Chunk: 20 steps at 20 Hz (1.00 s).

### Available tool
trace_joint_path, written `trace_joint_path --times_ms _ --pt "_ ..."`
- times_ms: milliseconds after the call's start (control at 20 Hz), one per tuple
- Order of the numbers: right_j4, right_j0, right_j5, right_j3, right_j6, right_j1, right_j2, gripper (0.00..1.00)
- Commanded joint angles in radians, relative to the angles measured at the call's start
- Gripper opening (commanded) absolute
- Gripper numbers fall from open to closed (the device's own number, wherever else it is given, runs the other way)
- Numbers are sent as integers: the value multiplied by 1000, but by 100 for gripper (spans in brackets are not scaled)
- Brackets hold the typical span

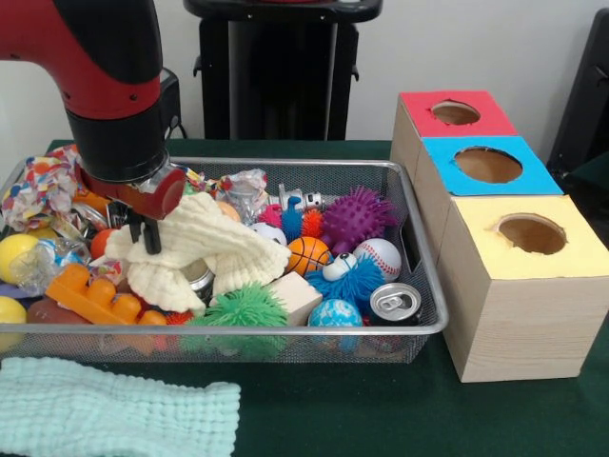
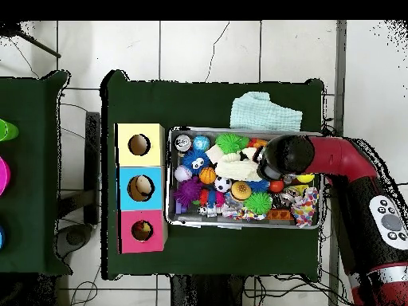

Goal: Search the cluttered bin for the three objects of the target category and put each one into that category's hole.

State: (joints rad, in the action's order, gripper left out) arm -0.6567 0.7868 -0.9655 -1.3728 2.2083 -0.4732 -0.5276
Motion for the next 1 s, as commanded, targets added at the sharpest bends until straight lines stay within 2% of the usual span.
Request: trace_joint_path --times_ms 50,1000 --pt "-53 10 87 -75 -207 -10 -3 0" --pt "-124 -38 183 -191 -141 -62 42 0"
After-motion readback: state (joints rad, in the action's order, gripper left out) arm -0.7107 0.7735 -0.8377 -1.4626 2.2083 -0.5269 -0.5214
